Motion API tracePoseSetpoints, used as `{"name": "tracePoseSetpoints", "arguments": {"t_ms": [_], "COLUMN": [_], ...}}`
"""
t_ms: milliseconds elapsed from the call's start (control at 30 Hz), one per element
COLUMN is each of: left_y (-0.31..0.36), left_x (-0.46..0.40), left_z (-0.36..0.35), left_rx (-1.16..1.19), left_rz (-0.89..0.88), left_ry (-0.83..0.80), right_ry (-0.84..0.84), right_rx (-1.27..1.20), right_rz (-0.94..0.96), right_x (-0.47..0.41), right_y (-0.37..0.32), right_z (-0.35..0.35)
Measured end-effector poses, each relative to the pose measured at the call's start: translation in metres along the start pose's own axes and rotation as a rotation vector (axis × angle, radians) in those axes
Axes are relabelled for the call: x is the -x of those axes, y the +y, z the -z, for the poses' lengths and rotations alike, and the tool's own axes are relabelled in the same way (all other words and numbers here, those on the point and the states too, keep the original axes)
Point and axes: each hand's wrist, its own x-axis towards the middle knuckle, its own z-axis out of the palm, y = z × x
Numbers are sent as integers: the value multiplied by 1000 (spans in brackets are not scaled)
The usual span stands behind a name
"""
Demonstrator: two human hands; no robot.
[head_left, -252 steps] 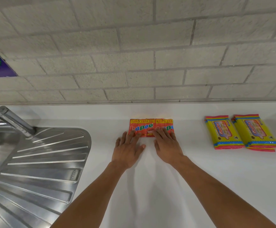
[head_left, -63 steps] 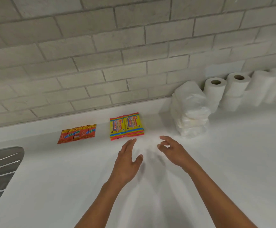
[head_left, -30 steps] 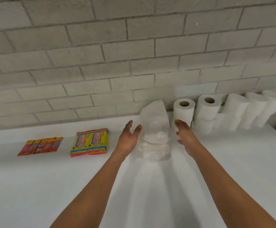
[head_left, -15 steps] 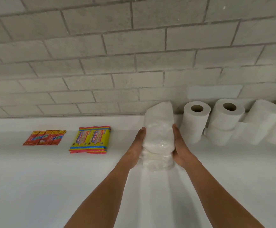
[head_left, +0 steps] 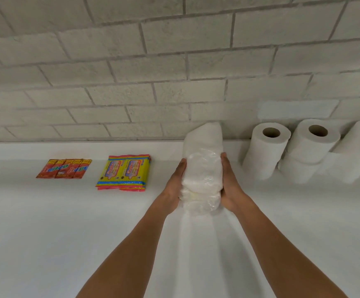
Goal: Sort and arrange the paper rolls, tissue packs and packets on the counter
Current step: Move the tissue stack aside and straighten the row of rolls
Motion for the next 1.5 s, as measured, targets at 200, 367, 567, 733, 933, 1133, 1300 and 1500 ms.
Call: {"name": "tracePoseSetpoints", "arguments": {"t_ms": [200,367,567,733,933,1133,1300,1500], "left_y": [0,0,2,3,8,8,7,6], "left_x": [2,1,3,6,11,26,59,103], "left_z": [24,31,27,28,31,37,37,26], "left_rx": [18,8,2,0,-71,-184,-412,-576], "left_rz": [-26,-29,-22,-20,-41,-169,-370,-602], "left_ry": [30,27,14,12,25,267,261,232], "right_ry": [-7,6,37,40,153,270,291,336], "right_rx": [7,-2,25,51,117,269,335,463], "right_rz": [-25,-44,-46,-53,-57,12,35,64], "right_x": [-8,-9,-9,-7,-1,24,55,104], "right_y": [11,16,14,13,7,-4,-8,-3], "right_z": [-19,-25,-23,-24,-23,-11,8,24]}}
